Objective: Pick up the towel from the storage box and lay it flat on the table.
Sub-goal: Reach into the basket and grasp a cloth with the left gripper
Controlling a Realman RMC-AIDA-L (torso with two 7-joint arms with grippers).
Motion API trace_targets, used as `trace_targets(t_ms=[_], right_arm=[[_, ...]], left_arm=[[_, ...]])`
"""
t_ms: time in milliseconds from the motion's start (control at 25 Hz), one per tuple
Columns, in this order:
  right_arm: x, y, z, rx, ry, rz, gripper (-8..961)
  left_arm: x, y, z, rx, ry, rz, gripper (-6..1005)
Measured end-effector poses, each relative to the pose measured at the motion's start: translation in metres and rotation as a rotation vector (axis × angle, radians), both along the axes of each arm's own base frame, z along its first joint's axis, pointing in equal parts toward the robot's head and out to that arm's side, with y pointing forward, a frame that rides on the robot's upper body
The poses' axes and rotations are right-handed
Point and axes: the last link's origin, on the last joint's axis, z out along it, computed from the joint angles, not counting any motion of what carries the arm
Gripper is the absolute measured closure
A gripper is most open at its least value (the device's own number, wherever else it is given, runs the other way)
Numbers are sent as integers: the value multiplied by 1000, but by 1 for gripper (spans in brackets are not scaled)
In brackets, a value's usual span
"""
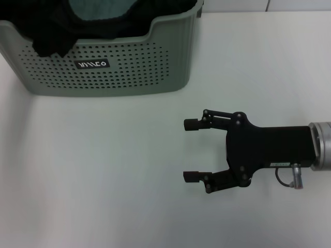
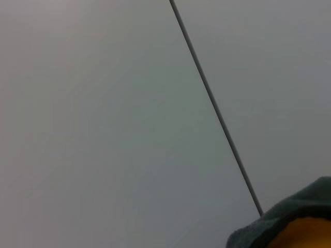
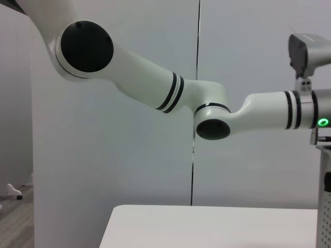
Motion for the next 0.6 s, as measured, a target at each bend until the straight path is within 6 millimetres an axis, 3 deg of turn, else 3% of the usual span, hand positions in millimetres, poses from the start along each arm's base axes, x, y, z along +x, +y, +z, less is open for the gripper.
trace_targets(t_ms=[240, 600], right_arm=[[0, 0, 0, 3, 4, -2, 69], [2, -2, 0, 3, 9, -4, 68]], left_arm=[[3, 3, 5, 27, -47, 7, 418], [0, 1, 0, 26, -33, 8, 798]])
